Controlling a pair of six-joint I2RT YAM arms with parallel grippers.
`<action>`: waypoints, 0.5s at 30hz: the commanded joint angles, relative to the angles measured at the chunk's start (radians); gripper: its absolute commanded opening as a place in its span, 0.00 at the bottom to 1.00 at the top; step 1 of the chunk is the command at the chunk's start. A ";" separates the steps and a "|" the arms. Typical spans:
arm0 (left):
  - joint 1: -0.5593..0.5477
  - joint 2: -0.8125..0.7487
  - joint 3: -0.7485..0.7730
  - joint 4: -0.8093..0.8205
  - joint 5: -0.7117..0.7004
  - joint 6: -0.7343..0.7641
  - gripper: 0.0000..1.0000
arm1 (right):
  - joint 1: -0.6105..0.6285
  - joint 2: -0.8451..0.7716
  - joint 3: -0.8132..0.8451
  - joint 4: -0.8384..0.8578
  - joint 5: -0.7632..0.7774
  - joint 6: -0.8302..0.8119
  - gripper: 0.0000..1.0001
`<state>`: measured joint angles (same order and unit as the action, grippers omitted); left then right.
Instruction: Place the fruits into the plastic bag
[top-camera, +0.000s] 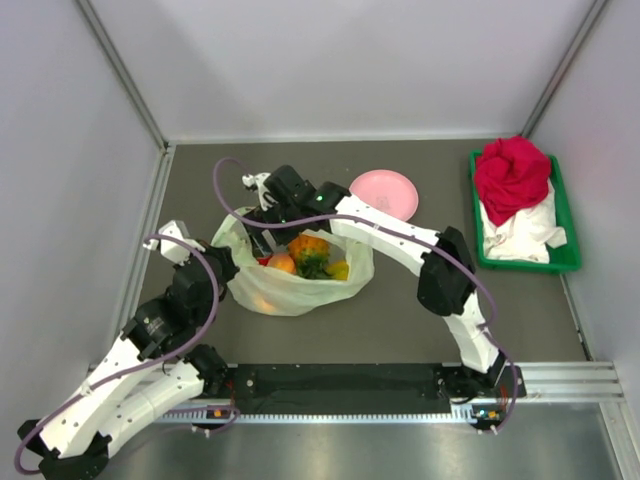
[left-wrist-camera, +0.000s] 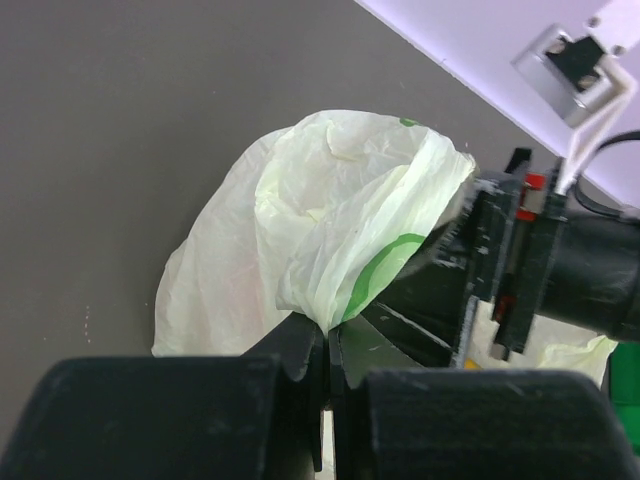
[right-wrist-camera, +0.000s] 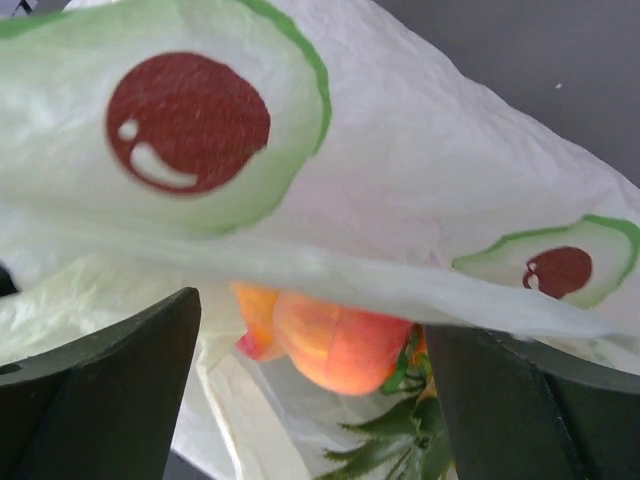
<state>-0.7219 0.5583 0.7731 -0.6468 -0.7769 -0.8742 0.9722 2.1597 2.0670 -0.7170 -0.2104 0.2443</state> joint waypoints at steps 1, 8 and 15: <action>0.004 -0.011 -0.003 -0.002 -0.028 -0.009 0.00 | 0.003 -0.144 -0.050 0.044 0.020 0.007 0.89; 0.004 -0.003 -0.003 0.003 -0.033 -0.009 0.00 | 0.005 -0.406 -0.258 0.045 0.071 0.012 0.88; 0.004 0.003 -0.003 0.009 -0.033 -0.009 0.00 | -0.010 -0.570 -0.320 -0.021 0.169 0.041 0.86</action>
<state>-0.7219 0.5564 0.7731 -0.6514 -0.7868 -0.8833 0.9722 1.6844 1.7466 -0.7063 -0.1165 0.2634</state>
